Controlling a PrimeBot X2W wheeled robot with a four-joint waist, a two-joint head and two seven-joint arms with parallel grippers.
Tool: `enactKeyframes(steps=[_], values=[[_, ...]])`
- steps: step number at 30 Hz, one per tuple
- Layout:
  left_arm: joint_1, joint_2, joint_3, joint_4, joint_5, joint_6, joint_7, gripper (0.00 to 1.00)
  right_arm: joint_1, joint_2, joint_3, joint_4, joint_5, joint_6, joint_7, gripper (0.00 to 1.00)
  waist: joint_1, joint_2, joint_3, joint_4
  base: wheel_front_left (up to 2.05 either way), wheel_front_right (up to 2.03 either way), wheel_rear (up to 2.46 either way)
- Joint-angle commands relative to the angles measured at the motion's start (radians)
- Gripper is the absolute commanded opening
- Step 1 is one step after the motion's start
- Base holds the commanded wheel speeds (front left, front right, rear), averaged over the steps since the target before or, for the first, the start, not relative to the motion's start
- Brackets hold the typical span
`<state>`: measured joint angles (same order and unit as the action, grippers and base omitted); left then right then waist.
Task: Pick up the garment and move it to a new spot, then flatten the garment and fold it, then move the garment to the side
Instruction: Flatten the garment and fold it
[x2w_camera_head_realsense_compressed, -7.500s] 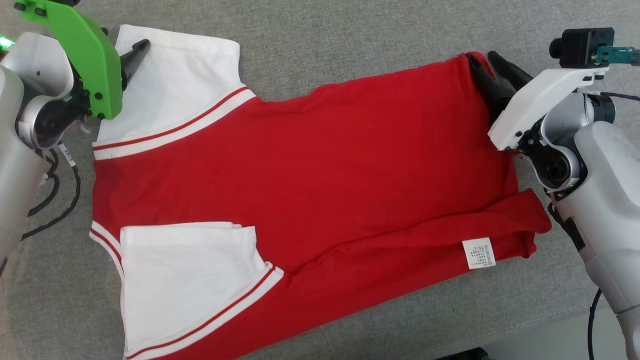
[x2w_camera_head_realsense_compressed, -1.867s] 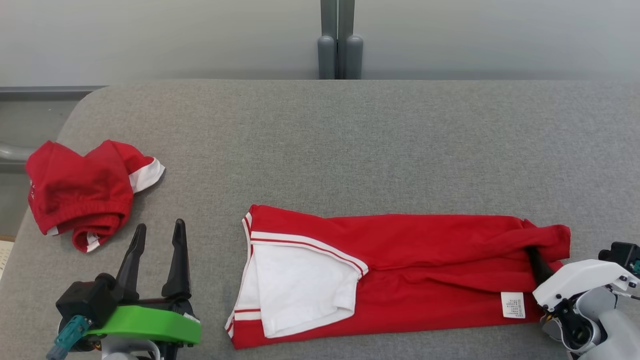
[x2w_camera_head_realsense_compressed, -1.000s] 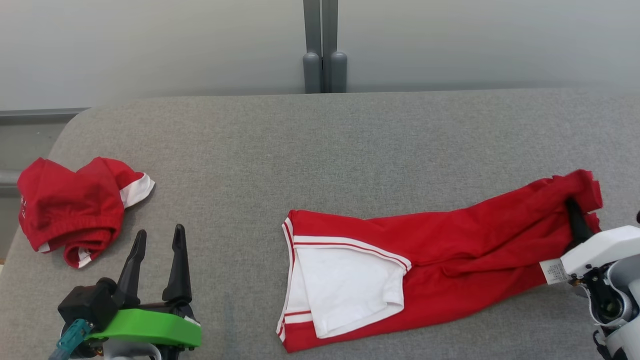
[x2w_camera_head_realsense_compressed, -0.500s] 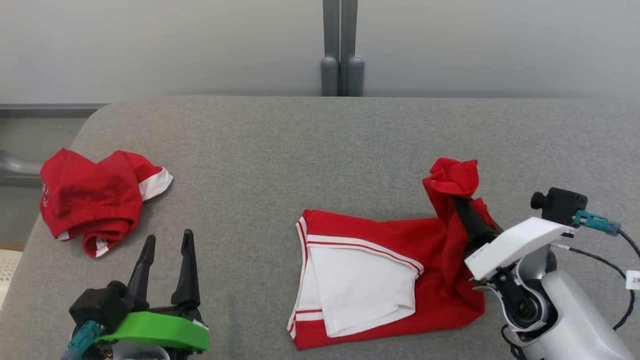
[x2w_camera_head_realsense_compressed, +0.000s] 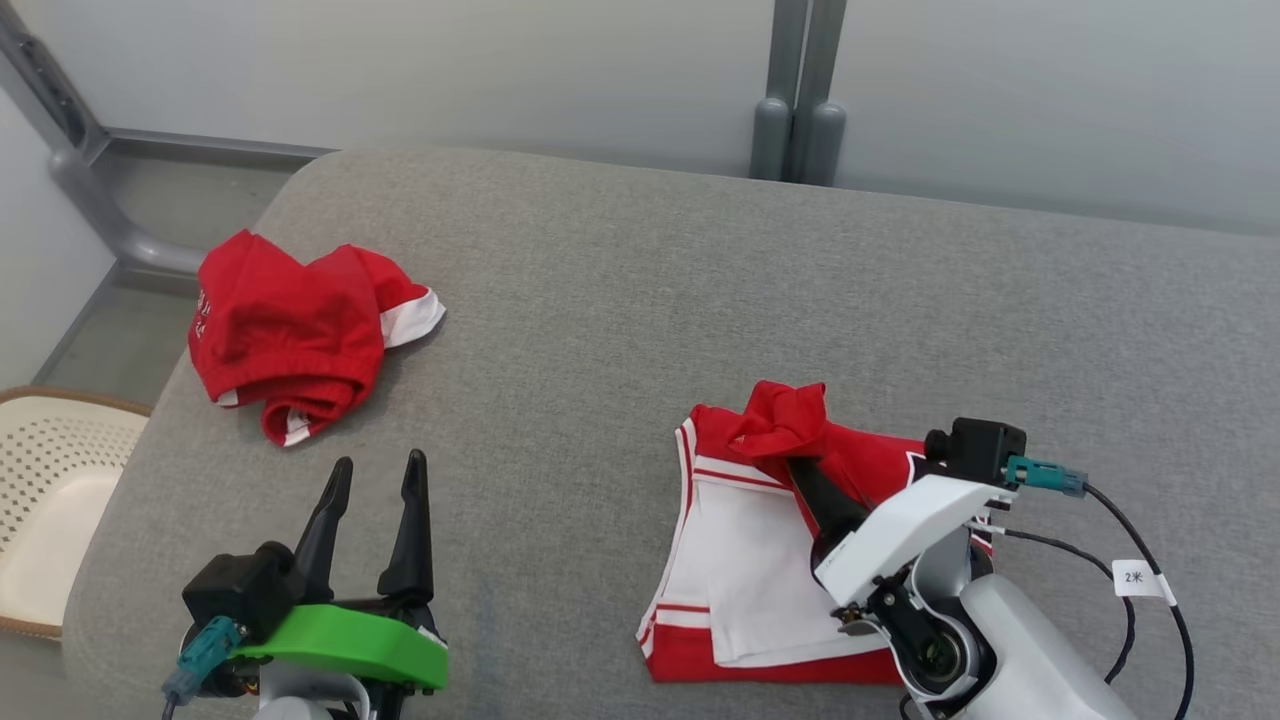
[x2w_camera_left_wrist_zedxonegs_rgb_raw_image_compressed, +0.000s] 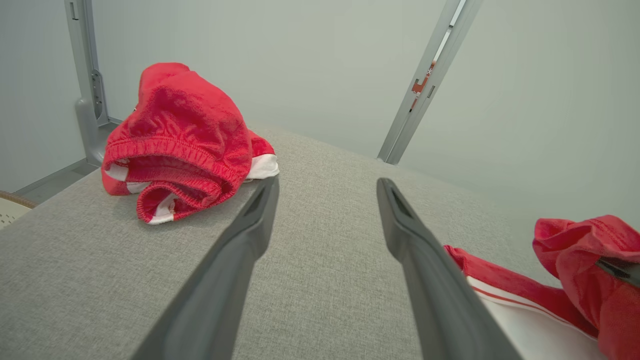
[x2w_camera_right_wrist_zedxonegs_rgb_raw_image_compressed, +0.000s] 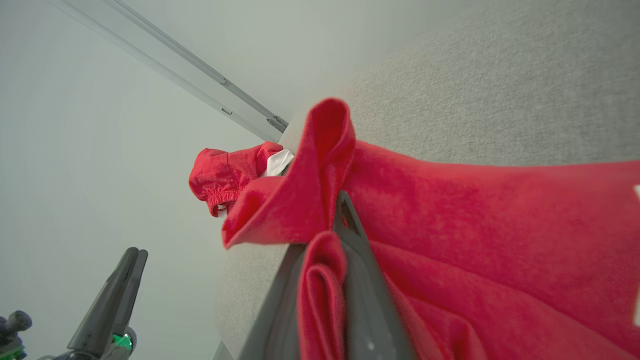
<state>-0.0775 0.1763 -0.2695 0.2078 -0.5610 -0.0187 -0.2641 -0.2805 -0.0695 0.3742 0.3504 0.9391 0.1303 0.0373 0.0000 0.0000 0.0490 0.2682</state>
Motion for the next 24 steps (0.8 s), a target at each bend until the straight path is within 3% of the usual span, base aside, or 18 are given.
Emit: enactKeyframes(steps=[1, 10, 11, 12, 13, 14, 19, 24], values=[[-0.018, -0.003, -0.002, 0.006, 0.005, -0.006, 0.0, 1.0, -0.02, 0.003, 0.009, 0.018, 0.012, 0.001, -0.015, 0.0, 0.0, 0.0, 0.013, 0.031, 0.0, 0.0, 0.0], [-0.045, -0.009, -0.007, 0.032, 0.008, -0.015, 0.0, 1.0, -0.091, 0.015, 0.107, 0.179, 0.067, 0.001, -0.079, 0.0, 0.0, 0.0, 0.03, 0.063, 0.0, 0.0, 0.0], [-0.047, -0.01, -0.008, 0.035, 0.009, -0.014, 0.0, 1.0, -0.098, 0.016, 0.116, 0.199, 0.071, 0.001, -0.084, 0.04, 0.0, 0.0, 0.03, 0.063, 0.0, 0.0, 0.0], [-0.049, -0.01, -0.008, 0.037, 0.009, -0.015, 0.0, 1.0, -0.107, 0.017, 0.127, 0.22, 0.073, 0.001, -0.09, 0.34, 0.0, 0.0, 0.03, 0.064, 0.0, 0.0, 0.0], [-0.051, -0.01, -0.007, 0.04, 0.009, -0.015, 0.0, 1.0, -0.117, 0.017, 0.138, 0.237, 0.077, 0.001, -0.098, 0.76, 0.0, 0.0, 0.029, 0.063, 0.0, 0.0, 0.0], [-0.05, -0.01, -0.007, 0.042, 0.008, -0.016, 0.0, 1.0, -0.122, 0.017, 0.148, 0.247, 0.081, 0.001, -0.103, 1.0, 0.0, 0.0, 0.027, 0.062, 0.0, 0.0, 0.0], [-0.031, -0.011, 0.002, 0.046, 0.004, -0.013, 0.0, 1.0, -0.14, 0.015, 0.187, 0.245, 0.109, 0.001, -0.137, 1.0, 0.0, 0.0, 0.009, 0.029, 0.0, 0.0, 0.0], [-0.014, -0.008, 0.019, 0.039, 0.002, -0.011, 0.0, 1.0, -0.145, -0.032, 0.211, 0.144, 0.131, 0.001, -0.183, 1.0, 0.0, 0.0, -0.01, -0.029, 0.0, 0.0, 0.0]])
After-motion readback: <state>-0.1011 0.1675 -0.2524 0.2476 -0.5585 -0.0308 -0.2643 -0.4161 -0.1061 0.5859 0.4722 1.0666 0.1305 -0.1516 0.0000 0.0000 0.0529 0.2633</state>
